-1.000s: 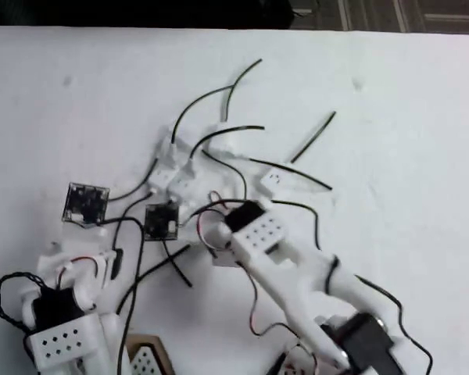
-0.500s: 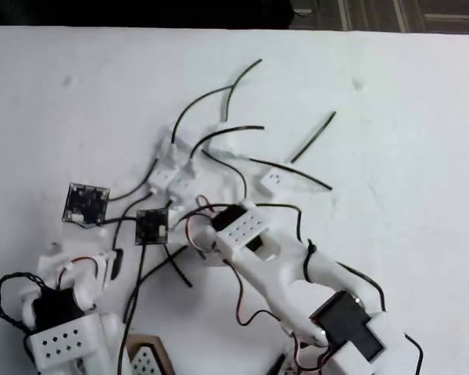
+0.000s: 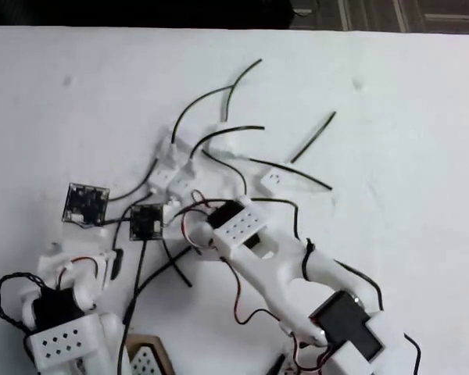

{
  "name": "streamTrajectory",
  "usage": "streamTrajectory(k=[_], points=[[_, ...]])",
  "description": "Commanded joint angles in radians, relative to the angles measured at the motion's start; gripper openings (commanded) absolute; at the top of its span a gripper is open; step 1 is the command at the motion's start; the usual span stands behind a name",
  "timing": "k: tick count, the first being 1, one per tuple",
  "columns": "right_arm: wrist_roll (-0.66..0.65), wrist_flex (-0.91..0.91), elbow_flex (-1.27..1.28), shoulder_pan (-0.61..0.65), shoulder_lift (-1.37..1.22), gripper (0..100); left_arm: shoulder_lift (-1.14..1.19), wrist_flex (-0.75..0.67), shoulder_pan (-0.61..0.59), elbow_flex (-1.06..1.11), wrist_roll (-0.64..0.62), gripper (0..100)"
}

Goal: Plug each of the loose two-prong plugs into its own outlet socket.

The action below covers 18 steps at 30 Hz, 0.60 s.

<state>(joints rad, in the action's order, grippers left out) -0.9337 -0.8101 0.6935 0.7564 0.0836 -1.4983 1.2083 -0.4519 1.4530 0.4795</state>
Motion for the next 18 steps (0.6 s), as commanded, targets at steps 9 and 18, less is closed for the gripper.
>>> streamTrajectory(k=[9,18], points=[[-0.057,-0.136,-0.043,0.042,0.012,20.4,-0.010,0.002,-0.004,-0.005,-0.003,27],[-0.055,-0.160,-0.043,0.064,0.048,20.4,-0.010,0.002,-0.002,-0.005,-0.003,27]])
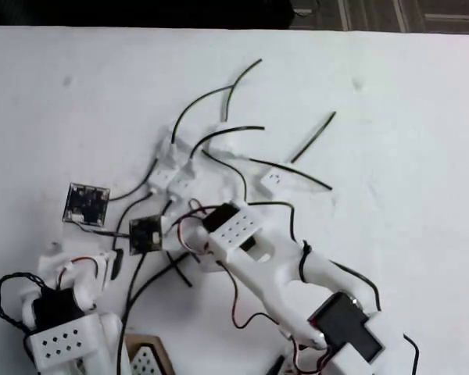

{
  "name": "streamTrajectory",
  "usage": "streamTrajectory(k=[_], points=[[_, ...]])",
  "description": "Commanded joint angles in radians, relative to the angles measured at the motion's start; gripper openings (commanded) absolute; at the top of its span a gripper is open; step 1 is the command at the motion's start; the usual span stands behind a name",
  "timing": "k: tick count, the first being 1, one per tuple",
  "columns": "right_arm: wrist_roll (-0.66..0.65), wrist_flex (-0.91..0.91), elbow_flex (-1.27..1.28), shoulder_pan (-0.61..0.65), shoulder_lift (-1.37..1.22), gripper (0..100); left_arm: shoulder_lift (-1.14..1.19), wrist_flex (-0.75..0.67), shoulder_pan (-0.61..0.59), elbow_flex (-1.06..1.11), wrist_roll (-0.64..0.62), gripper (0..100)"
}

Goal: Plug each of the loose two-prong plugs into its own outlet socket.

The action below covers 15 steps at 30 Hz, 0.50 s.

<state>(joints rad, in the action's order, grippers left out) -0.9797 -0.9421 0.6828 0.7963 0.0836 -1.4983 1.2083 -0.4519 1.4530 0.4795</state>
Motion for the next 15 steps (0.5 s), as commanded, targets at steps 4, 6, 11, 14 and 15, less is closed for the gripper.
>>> streamTrajectory(k=[4,6,11,14,15], points=[[-0.009,-0.087,-0.029,0.024,0.157,20.4,-0.010,0.002,-0.001,-0.005,-0.003,27],[-0.009,-0.117,-0.020,0.033,0.189,20.4,-0.010,0.002,-0.001,-0.005,-0.003,27],[-0.009,-0.071,0.049,0.085,0.191,20.4,-0.010,0.002,-0.001,-0.005,-0.003,27],[-0.009,0.030,0.103,0.090,0.189,20.4,-0.010,0.002,-0.001,-0.003,-0.003,27],[-0.009,0.048,0.110,0.088,0.179,20.4,-0.010,0.002,-0.001,-0.003,-0.003,27]])
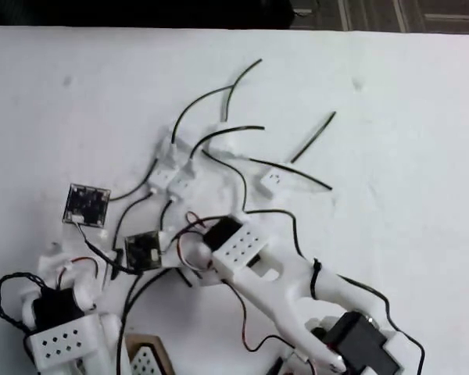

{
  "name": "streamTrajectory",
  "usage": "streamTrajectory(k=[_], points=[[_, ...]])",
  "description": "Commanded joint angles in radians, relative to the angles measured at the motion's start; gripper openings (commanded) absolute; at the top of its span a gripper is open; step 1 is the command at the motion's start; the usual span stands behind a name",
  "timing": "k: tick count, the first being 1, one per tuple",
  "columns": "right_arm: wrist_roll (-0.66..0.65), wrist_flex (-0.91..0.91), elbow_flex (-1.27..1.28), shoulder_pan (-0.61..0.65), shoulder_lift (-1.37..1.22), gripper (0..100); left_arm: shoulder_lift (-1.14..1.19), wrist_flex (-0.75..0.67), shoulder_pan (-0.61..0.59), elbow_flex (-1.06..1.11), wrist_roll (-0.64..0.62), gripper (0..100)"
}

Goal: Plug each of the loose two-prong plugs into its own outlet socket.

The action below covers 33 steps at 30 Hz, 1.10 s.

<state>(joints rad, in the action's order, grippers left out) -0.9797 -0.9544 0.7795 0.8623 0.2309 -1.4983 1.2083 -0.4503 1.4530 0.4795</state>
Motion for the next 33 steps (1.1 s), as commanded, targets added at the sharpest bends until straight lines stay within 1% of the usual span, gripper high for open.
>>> streamTrajectory(k=[1,5,8,13,17,19,21,23,25,30,33], points=[[-0.009,0.071,0.018,0.022,0.013,20.2,-0.010,0.002,-0.002,-0.003,-0.003,27],[-0.015,0.142,0.017,0.015,-0.110,15.7,-0.010,0.002,-0.002,-0.003,-0.003,27],[-0.014,0.211,0.002,-0.010,-0.185,15.2,-0.010,0.002,-0.002,-0.003,-0.003,27],[-0.017,0.170,-0.086,-0.074,-0.257,14.9,-0.010,0.002,-0.002,0.003,-0.003,27],[-0.018,0.168,-0.107,-0.099,-0.275,14.5,-0.010,-0.014,-0.002,0.009,-0.003,27],[-0.018,0.170,-0.107,-0.099,-0.283,9.9,-0.010,-0.012,-0.002,0.009,-0.003,27],[-0.017,0.173,-0.107,-0.099,-0.282,1.8,-0.010,-0.012,-0.002,0.009,-0.003,27],[-0.005,0.162,-0.117,-0.113,-0.275,2.9,-0.010,-0.012,-0.002,0.009,-0.003,27],[0.078,0.110,-0.157,-0.139,-0.274,1.5,-0.010,-0.012,-0.002,0.009,-0.003,27],[0.261,-0.082,-0.302,-0.240,-0.283,1.8,-0.010,-0.012,-0.002,0.011,-0.003,27],[0.342,-0.134,-0.322,-0.263,-0.285,1.8,-0.010,-0.012,-0.002,0.011,-0.003,27]])
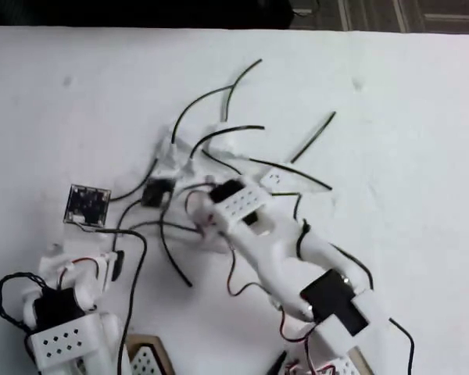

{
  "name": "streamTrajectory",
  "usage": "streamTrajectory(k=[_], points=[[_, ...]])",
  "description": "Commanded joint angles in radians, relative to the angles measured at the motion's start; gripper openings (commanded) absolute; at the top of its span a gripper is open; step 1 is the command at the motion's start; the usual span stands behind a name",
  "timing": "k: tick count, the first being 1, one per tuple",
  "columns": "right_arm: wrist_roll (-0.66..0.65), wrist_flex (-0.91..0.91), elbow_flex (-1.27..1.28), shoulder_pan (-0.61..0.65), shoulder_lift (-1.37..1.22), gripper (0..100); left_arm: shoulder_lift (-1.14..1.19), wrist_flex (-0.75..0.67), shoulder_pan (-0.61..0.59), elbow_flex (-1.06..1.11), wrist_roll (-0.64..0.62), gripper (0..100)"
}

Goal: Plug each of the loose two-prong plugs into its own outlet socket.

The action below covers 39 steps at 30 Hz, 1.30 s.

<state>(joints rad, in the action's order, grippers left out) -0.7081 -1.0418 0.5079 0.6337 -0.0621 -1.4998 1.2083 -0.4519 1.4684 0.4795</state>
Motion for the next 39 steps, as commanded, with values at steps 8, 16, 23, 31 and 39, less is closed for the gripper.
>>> streamTrajectory(k=[8,16,23,31,39], points=[[0.129,-0.048,-0.075,-0.033,-0.048,8.7,-0.008,-0.012,-0.001,-0.005,-0.003,27],[0.163,-0.216,-0.091,-0.031,0.074,19.0,-0.008,-0.012,-0.001,-0.005,-0.003,27],[0.163,-0.288,-0.021,-0.013,0.174,17.3,-0.008,-0.011,-0.001,-0.005,-0.003,27],[0.098,-0.024,0.203,-0.007,0.170,17.0,-0.008,-0.011,-0.001,-0.003,-0.003,27],[0.051,0.056,0.163,-0.087,0.005,16.9,-0.008,-0.011,-0.002,-0.003,-0.003,27]])
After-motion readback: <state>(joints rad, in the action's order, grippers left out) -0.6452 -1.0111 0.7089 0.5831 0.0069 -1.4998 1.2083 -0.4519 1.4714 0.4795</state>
